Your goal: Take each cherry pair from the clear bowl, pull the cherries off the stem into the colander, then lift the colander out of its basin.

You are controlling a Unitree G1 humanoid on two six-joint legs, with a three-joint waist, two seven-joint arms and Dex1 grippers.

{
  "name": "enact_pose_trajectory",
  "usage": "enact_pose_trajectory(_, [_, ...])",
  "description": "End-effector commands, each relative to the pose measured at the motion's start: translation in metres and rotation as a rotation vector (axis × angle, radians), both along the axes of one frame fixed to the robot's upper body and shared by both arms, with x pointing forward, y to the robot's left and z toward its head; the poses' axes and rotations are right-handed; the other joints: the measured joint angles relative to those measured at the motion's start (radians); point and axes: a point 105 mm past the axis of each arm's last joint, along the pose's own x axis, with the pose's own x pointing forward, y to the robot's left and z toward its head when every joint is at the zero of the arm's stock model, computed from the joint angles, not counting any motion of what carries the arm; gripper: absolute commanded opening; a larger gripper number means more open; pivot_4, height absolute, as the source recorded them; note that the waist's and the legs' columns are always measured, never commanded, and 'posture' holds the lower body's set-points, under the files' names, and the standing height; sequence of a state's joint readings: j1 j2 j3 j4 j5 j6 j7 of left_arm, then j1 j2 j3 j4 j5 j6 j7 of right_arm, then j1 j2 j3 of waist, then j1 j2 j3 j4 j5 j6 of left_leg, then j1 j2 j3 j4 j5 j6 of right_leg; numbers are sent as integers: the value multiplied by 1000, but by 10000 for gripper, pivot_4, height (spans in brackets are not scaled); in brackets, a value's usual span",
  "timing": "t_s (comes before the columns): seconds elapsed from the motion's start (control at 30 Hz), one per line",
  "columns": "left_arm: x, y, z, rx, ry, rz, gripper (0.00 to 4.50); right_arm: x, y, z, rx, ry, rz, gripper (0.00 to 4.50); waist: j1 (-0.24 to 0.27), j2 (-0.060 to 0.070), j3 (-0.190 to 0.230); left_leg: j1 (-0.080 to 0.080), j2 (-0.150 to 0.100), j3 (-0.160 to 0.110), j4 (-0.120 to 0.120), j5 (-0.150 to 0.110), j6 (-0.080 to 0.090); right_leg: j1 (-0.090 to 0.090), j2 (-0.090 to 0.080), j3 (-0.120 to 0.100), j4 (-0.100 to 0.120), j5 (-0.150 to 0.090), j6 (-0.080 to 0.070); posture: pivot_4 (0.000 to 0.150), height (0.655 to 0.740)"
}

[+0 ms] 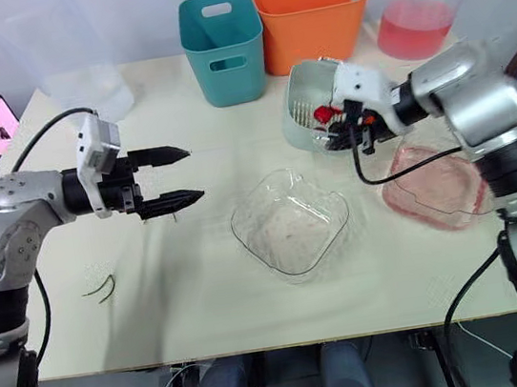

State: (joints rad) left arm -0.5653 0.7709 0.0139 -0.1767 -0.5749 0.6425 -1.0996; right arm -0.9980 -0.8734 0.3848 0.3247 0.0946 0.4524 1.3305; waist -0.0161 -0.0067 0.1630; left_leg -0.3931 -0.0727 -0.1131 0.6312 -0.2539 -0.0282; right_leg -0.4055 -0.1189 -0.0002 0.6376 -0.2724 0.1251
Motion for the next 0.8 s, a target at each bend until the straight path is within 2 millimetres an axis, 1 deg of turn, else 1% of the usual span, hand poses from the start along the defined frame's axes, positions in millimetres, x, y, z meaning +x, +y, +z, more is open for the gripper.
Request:
enact_pose_trajectory(0.03, [-3, 5, 9, 40, -71, 20, 45000, 9, 0, 6, -40, -50, 17, 2073, 0, 0, 0, 0, 0, 0, 0, 0, 0, 0, 0, 0, 0, 0, 0, 1500, 7400])
enact_pose_trajectory(0.2, [-5, 5, 4, 54, -72, 26, 45000, 13, 2, -14, -83, -12, 40, 2073, -2, 0, 0, 0, 0, 0, 0, 0, 0, 0, 0, 0, 1, 0, 0, 1500, 7400])
enact_pose_trajectory(0.33, [-5, 5, 4, 59, -73, 27, 45000, 15, -1, -23, -117, 2, 43, 2073, -3, 0, 0, 0, 0, 0, 0, 0, 0, -1, 0, 0, 2, 0, 0, 1500, 7400])
enact_pose_trajectory(0.4, [-4, 5, 3, 60, -74, 28, 45000, 14, 0, -25, -116, 9, 45, 12726, -4, 0, 0, 0, 0, 0, 0, 0, 0, -1, 0, 0, 2, 0, 0, 1500, 7400])
enact_pose_trajectory(0.43, [-4, 5, 3, 61, -75, 28, 45000, 14, -1, -26, -117, 10, 45, 16809, -4, 0, 0, 0, 0, 0, 0, 0, 0, -1, 0, 0, 2, 0, 0, 1500, 7400])
enact_pose_trajectory(0.47, [-3, 5, 2, 61, -75, 28, 45000, 14, -1, -25, -117, 4, 40, 23150, -4, 0, 0, 0, 0, 0, 0, 0, 0, -1, 0, 0, 2, 0, 0, 1500, 7400])
enact_pose_trajectory(0.5, [-3, 5, 2, 60, -75, 29, 45000, 15, -2, -23, -115, -4, 34, 26913, -4, 0, 0, 0, 0, 0, 0, 0, 0, -1, 0, 0, 2, 0, 0, 1500, 7400])
enact_pose_trajectory(0.53, [-2, 6, 2, 59, -75, 30, 45000, 15, -3, -20, -109, -15, 30, 32101, -4, 0, 0, 0, 0, 0, 0, 0, 0, -1, 0, 0, 3, 0, 0, 1500, 7400])
enact_pose_trajectory(0.57, [-1, 6, 2, 55, -76, 32, 45000, 15, -4, -15, -100, -28, 24, 36240, -4, 0, 0, 0, 0, 0, 0, 0, 0, -1, 0, 0, 3, 0, 0, 1500, 7400])
enact_pose_trajectory(0.67, [3, 11, 7, 34, -87, 50, 45000, 15, -15, 10, -51, -95, -25, 36240, -3, 0, 0, 0, 0, 0, 0, 0, 0, -2, 0, 0, 3, 0, 0, 1500, 7400])
enact_pose_trajectory(0.77, [6, 16, 11, 18, -104, 76, 45000, 11, -22, 25, 11, -133, -70, 36240, 0, 0, 0, 0, 0, 0, 0, 0, 0, -2, 0, 0, 4, 0, 0, 1500, 7400])
enact_pose_trajectory(0.8, [8, 20, 12, 16, -118, 97, 45000, 8, -26, 33, 60, -163, -98, 36240, 0, 0, 0, 0, 0, 0, 0, 0, 0, -2, 0, 0, 4, 0, 0, 1500, 7400])
